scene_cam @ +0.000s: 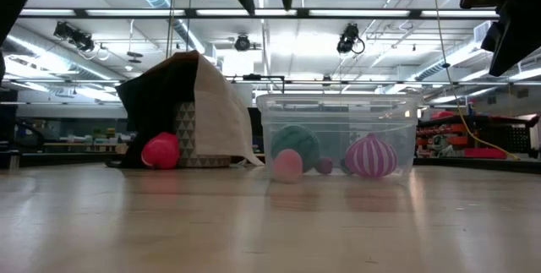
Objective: Pick and placing Produce into tupperware
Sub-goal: Put the apple into the transparent bin
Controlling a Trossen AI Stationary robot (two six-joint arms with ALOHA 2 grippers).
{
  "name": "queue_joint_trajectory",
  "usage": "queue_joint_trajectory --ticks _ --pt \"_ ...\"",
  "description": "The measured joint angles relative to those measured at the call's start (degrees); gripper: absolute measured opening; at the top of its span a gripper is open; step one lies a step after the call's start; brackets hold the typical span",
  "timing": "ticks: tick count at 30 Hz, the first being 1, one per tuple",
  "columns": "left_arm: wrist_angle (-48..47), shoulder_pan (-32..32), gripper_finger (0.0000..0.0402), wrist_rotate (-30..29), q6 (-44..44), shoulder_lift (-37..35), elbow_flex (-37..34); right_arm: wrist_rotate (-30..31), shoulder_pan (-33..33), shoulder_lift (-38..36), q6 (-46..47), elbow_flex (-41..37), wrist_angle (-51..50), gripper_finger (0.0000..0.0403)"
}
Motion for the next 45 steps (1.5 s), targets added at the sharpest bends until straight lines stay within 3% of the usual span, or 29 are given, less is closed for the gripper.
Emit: queue_joint_trajectory --ticks 4,8,15,19,25,33,39,45 --pt "0.0 -4.3 0.0266 -1.4 -11.2 0.1 -1.7 -0.1 0.0 0.0 -0.2 0.0 0.0 0.0041" --pt "0.0 -8.8 0.0247 -0.2 -26.5 0.2 -8.4 -0.1 0.0 0.0 -1.3 0.0 0.0 0.0041" --pt "-0.1 -16.5 0.0209 10.1 -45.6 0.2 -19.4 -0.6 0.0 0.0 -1.6 0.0 0.0 0.0041" --pt "-0.1 -18.2 0.0188 15.2 -47.1 0.2 -22.4 -0.6 0.0 0.0 -2.0 0.0 0.0 0.0041" --pt "-0.1 -16.6 0.0157 14.0 -47.0 0.2 -26.0 -0.6 0.0 0.0 -2.0 0.0 0.0 0.0041" --pt "-0.1 -8.6 0.0122 13.1 -42.4 0.2 -29.4 -0.8 0.0 0.0 -2.0 0.0 0.0 0.0041" --pt "0.1 -2.9 0.0125 13.2 -43.4 -2.2 -31.9 -1.6 0.0 0.0 -1.0 0.0 0.1 0.0041" --pt "-0.1 0.0 0.0148 12.2 -47.3 -12.5 -42.8 -3.2 0.0 0.0 -0.9 0.0 0.0 0.0041"
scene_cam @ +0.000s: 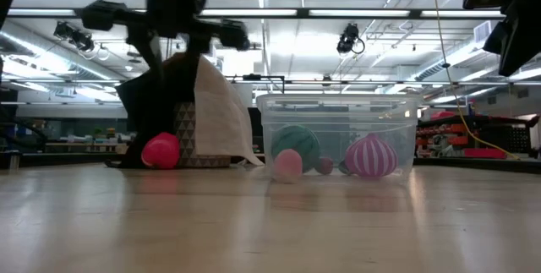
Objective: Pick and placing Produce into tupperware
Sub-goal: Put the apple into the transparent bin
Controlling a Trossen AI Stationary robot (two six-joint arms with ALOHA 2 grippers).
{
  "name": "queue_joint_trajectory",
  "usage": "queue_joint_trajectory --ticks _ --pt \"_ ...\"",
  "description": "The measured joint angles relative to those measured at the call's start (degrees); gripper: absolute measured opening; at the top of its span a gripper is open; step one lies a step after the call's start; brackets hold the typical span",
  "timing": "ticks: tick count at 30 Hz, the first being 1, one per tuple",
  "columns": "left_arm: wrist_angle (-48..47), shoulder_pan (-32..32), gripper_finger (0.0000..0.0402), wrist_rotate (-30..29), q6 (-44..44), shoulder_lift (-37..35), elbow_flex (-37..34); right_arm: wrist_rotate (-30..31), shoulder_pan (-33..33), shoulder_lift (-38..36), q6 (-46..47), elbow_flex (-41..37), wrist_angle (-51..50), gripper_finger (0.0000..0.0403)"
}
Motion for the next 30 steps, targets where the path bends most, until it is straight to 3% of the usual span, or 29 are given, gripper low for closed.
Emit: queue_joint_trajectory --ticks 5,10,19,21,23,26,30 --pt "4.3 -1.6 0.0163 -4.6 -1.1 -8.6 -6.8 -0.4 -0.1 0.0 0.0 0.0 -0.1 0.0041" --pt "12.1 -7.0 0.0166 -13.3 -0.7 -12.6 -7.7 -0.6 -1.4 0.0 0.0 0.0 -0.1 0.0041" --pt "14.3 -15.1 0.0153 -13.9 -3.9 -13.2 -9.0 -1.7 -4.1 0.0 -2.1 0.0 0.1 0.0041" --pt "15.1 -15.6 0.0149 -21.1 -4.0 -14.7 -8.9 -2.0 -4.3 0.0 -2.3 0.0 0.1 0.0041" --pt "15.2 -15.9 0.0144 -33.7 -1.1 -15.5 -8.7 -2.1 -4.3 0.0 -2.7 0.0 0.1 0.0041" --pt "18.6 -16.3 0.0138 -47.3 10.2 -15.6 -8.8 -2.1 -4.3 0.0 -3.2 0.0 0.1 0.0041" --pt "28.6 -16.0 0.0132 -48.4 26.1 -15.3 -8.8 -2.9 -4.3 0.0 -3.1 0.0 0.1 0.0041"
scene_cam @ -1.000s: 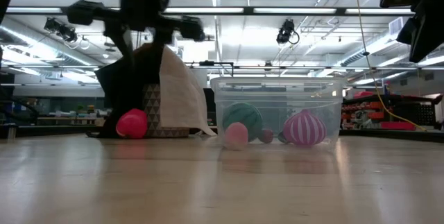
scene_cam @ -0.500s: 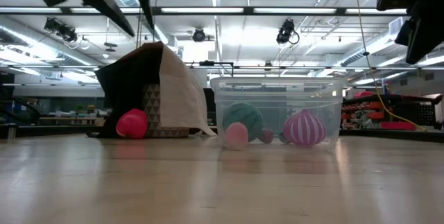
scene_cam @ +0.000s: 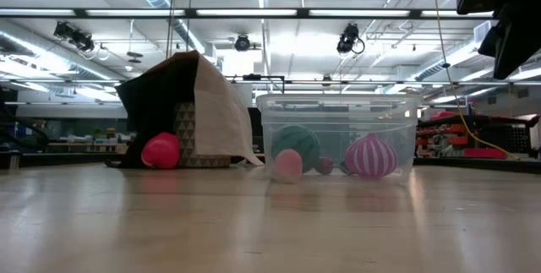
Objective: Pick and placing Produce into tupperware
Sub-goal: Put the apple into the transparent bin
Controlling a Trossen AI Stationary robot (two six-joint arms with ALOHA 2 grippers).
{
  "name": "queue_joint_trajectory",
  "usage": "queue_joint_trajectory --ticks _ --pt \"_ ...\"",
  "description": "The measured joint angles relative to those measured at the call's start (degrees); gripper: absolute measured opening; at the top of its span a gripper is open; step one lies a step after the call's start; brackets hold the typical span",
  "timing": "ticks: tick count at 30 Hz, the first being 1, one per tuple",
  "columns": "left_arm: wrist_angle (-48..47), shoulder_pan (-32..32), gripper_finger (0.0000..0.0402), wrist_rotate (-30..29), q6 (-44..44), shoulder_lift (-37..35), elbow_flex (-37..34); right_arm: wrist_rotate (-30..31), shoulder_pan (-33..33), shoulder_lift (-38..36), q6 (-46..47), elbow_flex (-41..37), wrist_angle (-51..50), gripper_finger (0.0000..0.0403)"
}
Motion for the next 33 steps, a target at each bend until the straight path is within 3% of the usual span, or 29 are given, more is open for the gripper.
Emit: queue_joint_trajectory --ticks 8,10,12,15,18,24,30,33 --pt "27.9 1.7 0.0132 16.0 14.7 0.4 0.0 0.0 0.0 0.0 -0.5 0.0 0.0 0.0041" --pt "32.4 2.9 0.0131 21.4 19.5 0.4 0.0 0.0 0.0 0.0 -1.2 0.0 0.0 0.0041" --pt "32.3 4.7 0.0126 25.6 17.0 0.3 0.0 0.0 0.0 0.0 -1.8 0.0 0.0 0.0041" --pt "25.0 6.8 0.0114 26.2 5.8 0.0 0.0 0.0 0.0 0.0 -2.0 0.0 0.0 0.0041" --pt "14.7 6.8 0.0095 20.0 -5.8 -0.1 0.0 0.0 0.0 0.0 -2.0 0.0 0.0 0.0041" --pt "-10.4 0.1 0.0044 16.4 -28.5 -3.1 0.0 0.0 0.0 0.0 -0.3 0.0 0.1 0.0041" --pt "-21.4 -7.5 0.0007 11.2 -30.0 -7.5 0.1 0.6 0.0 0.0 -0.1 0.0 0.2 0.0041" --pt "-25.1 -6.1 0.0006 13.8 -31.4 -7.5 0.0 0.7 0.0 0.0 -0.1 0.0 0.7 0.0041"
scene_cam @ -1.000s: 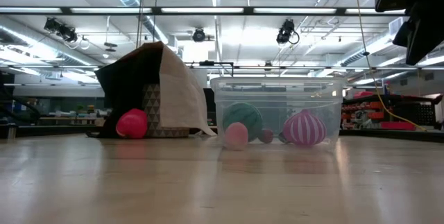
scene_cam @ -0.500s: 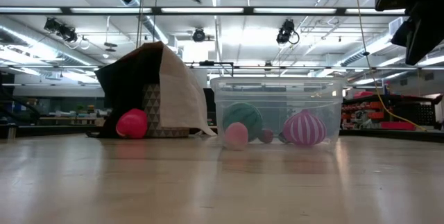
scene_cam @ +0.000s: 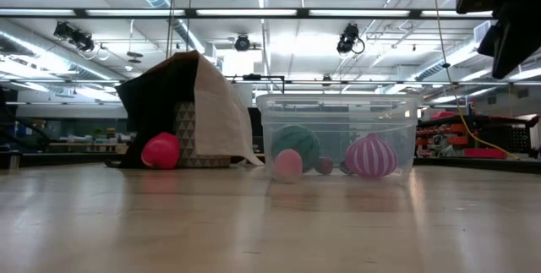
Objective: Pick and placing Produce into tupperware
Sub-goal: Put the apple into the transparent bin
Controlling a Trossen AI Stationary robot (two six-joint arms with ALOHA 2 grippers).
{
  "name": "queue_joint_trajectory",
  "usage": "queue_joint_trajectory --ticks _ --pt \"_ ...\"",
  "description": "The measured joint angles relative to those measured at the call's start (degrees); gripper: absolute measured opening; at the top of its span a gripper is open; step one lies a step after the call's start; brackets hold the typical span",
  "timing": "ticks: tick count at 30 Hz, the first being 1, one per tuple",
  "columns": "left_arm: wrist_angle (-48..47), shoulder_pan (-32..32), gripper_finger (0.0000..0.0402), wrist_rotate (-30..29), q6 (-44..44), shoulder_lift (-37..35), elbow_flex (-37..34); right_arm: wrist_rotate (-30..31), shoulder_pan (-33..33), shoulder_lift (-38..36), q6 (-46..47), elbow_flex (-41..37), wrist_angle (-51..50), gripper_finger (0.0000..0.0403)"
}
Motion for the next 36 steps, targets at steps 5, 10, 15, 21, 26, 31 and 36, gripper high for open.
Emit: queue_joint_trajectory --ticks 5,10,15,21,26,31,36 --pt "-1.4 6.9 0.0009 13.4 -1.4 4.7 -1.3 0.6 0.0 0.0 1.5 0.0 0.2 0.0041" --pt "9.7 9.9 0.0006 18.0 -0.4 9.8 -4.2 0.9 0.0 0.0 2.8 0.0 0.3 0.0041" --pt "27.2 13.3 0.0017 29.2 3.8 13.4 -4.2 0.9 0.0 0.0 2.7 0.0 0.3 0.0041" --pt "62.7 18.6 0.0015 26.5 31.8 12.6 -4.2 0.6 0.0 0.0 1.0 0.0 0.4 0.0041" --pt "97.9 23.0 0.0005 28.0 67.9 11.0 -4.1 -0.5 0.0 0.0 0.1 0.0 0.4 0.0041" --pt "133.7 26.5 0.0025 43.1 95.0 10.9 -3.8 -0.6 0.0 0.0 0.2 0.0 0.4 0.0041" --pt "129.8 24.7 0.0032 47.3 94.2 11.8 2.4 -0.6 0.0 0.0 0.2 0.0 0.4 0.0041"
